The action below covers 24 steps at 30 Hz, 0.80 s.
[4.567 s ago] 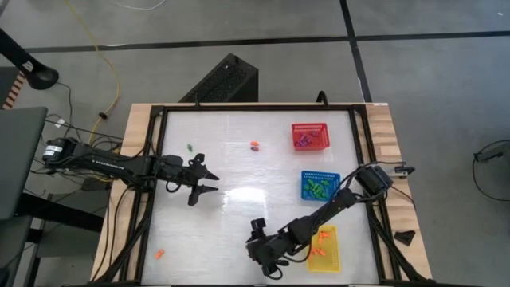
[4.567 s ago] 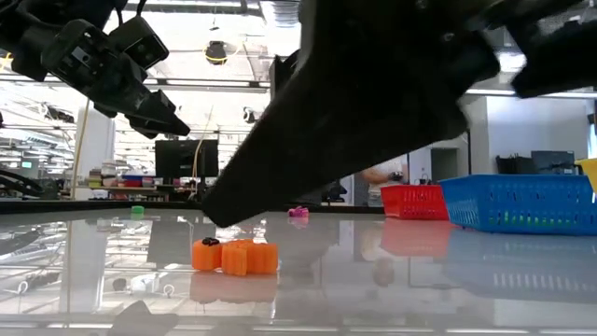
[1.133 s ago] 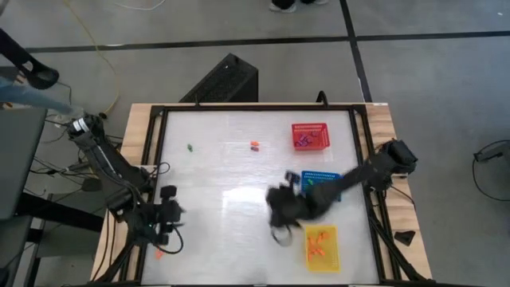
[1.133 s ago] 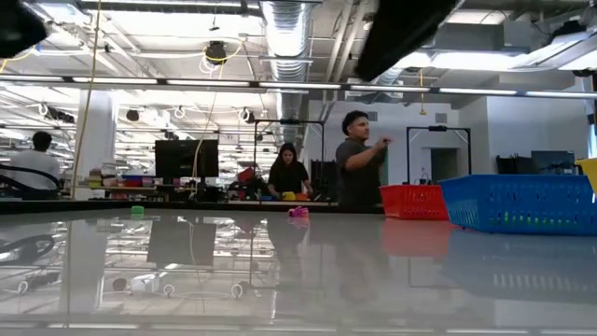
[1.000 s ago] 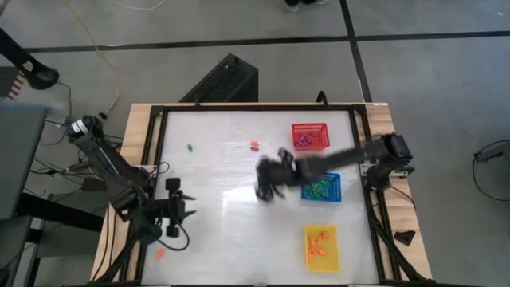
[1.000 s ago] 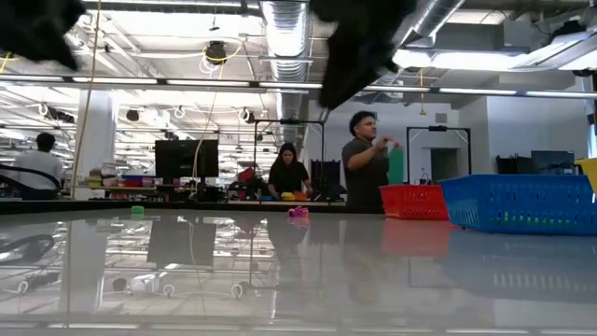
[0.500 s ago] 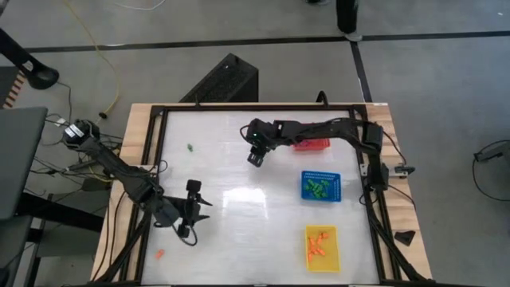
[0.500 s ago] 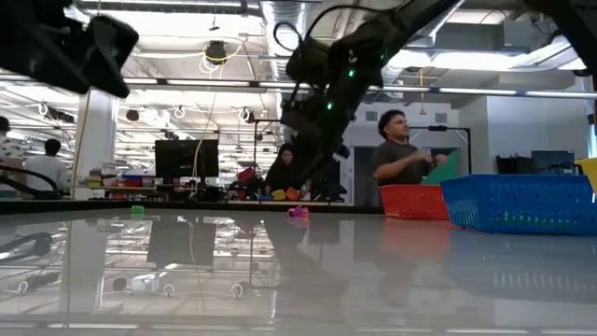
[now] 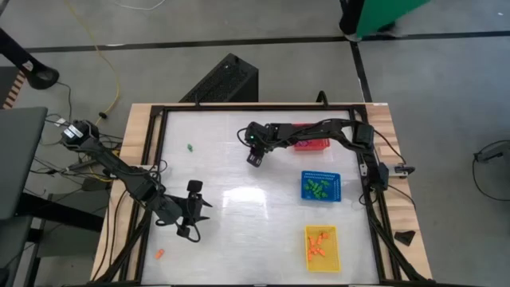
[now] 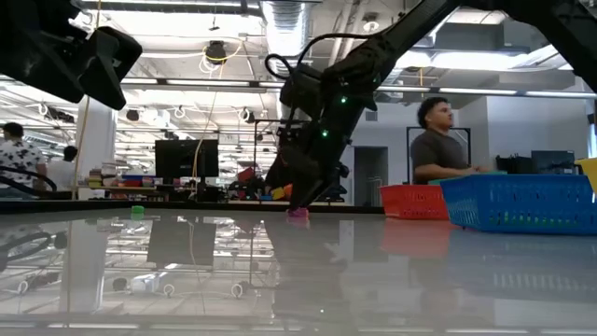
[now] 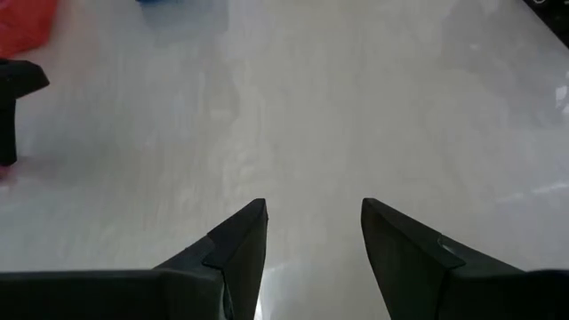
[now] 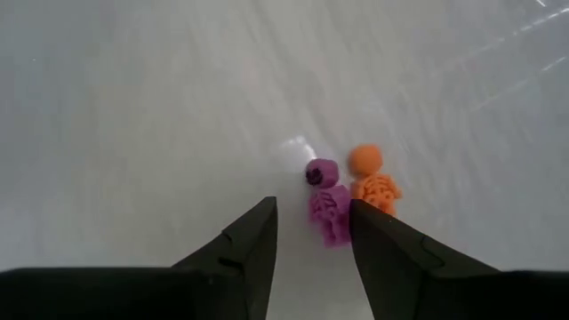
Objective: Sort Halloween decoration
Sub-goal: Put the violet skeleton toy into the red basket
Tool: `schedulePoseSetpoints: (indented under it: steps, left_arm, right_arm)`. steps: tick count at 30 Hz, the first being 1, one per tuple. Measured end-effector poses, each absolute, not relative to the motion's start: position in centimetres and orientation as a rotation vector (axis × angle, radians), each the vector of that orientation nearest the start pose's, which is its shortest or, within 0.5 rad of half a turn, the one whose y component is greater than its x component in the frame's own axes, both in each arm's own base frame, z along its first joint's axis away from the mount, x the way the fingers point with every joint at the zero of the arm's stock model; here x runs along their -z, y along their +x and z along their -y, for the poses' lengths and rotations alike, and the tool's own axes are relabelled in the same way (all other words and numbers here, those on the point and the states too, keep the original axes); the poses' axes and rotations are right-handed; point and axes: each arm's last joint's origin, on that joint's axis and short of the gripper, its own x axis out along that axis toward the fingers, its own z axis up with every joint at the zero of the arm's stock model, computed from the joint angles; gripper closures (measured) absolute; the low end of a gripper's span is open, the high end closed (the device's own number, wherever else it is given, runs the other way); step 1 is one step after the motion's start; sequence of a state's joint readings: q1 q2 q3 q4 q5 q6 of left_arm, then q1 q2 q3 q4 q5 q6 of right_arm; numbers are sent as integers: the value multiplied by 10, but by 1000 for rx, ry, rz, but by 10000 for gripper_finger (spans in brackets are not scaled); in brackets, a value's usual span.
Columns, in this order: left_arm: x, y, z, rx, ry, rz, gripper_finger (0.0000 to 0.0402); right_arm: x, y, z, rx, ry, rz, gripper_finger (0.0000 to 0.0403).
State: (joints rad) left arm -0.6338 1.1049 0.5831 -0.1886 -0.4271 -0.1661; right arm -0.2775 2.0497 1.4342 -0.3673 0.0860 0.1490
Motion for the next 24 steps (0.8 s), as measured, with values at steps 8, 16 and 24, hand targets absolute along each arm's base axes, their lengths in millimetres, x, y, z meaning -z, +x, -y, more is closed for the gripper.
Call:
schedulePoseSetpoints:
  steps: [8, 16, 24]
  left_arm:
    - [-208, 181, 118, 146, 197, -621, 228]
    - [-208, 181, 118, 147, 198, -622, 228]
    - [-208, 181, 118, 148, 198, -623, 228]
  right_arm:
    - [-158, 416, 125, 463, 233, -937, 237]
    - [-137, 419, 122, 449, 236, -996, 239]
    - [-144, 417, 112, 420, 205, -1016, 331]
